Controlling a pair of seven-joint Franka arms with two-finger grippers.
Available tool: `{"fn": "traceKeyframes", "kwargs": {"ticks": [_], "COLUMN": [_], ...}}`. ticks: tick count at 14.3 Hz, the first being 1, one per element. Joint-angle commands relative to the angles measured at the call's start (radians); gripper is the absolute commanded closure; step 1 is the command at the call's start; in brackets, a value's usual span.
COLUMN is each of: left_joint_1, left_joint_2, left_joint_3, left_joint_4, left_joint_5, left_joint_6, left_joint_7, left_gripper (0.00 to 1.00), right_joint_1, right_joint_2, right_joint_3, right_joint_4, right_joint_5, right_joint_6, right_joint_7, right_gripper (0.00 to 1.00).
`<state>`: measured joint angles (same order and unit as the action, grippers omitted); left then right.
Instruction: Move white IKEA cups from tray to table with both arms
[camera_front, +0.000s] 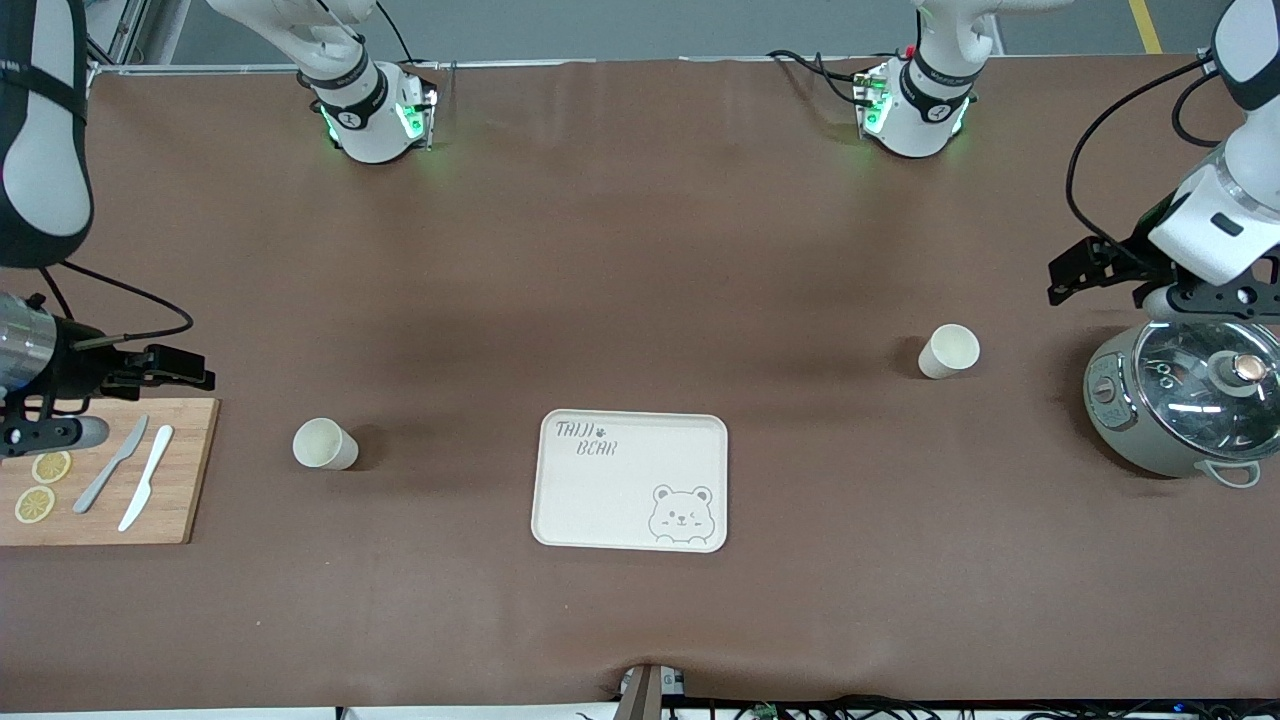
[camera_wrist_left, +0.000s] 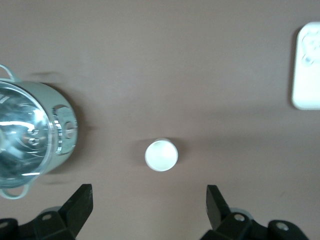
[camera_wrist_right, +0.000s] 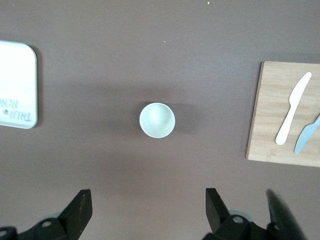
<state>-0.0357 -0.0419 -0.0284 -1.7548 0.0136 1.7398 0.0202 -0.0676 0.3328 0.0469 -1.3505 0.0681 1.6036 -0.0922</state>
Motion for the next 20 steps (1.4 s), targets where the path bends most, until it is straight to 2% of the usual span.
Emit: {"fn": "traceKeyframes", "kwargs": {"ticks": [1,4,8,13,17,20], "left_joint_1": [-0.024,-0.058,-0.059,-0.088,-0.105,-0.105], "left_joint_2": [-0.033,-0.047,-0.041,-0.043,0.028,0.040], "left_joint_3": [0.005,0.007,0.012,0.067,0.064,0.062], "left_joint_4": [-0.002,0.027,0.132,0.204,0.316,0.330], "left_joint_5": [0.031,0.029,-0.010,-0.032,-0.032,-0.046], "left_joint_6": [-0.035,-0.075,-0.155,-0.193,-0.267,-0.281], "left_joint_7": [0.026,-0.005,-0.008,-0.003,-0.020,-0.019], "left_gripper": [0.00,0.00,0.00,0.00,0.00,0.00], "right_joint_1": [0.032,0.023,-0.006,-0.015,-0.015,-0.014], "right_joint_2": [-0.023,-0.082,-0.150,-0.149,-0.144,-0.143], "right_joint_3": [-0.001,-0.010,-0.012,-0.009,-0.007,-0.007], "right_joint_4": [0.001,0.002,0.004,-0.001,-0.002,-0.006], "right_joint_5": [-0.002,-0.005,-0.046,-0.063,-0.062,-0.063], "right_joint_6": [-0.016,-0.074,-0.129,-0.134,-0.131,-0.126], "right_joint_7": [0.066,0.065,0.066,0.066,0.068,0.068], "right_gripper": [0.00,0.00,0.00,0.00,0.00,0.00]}}
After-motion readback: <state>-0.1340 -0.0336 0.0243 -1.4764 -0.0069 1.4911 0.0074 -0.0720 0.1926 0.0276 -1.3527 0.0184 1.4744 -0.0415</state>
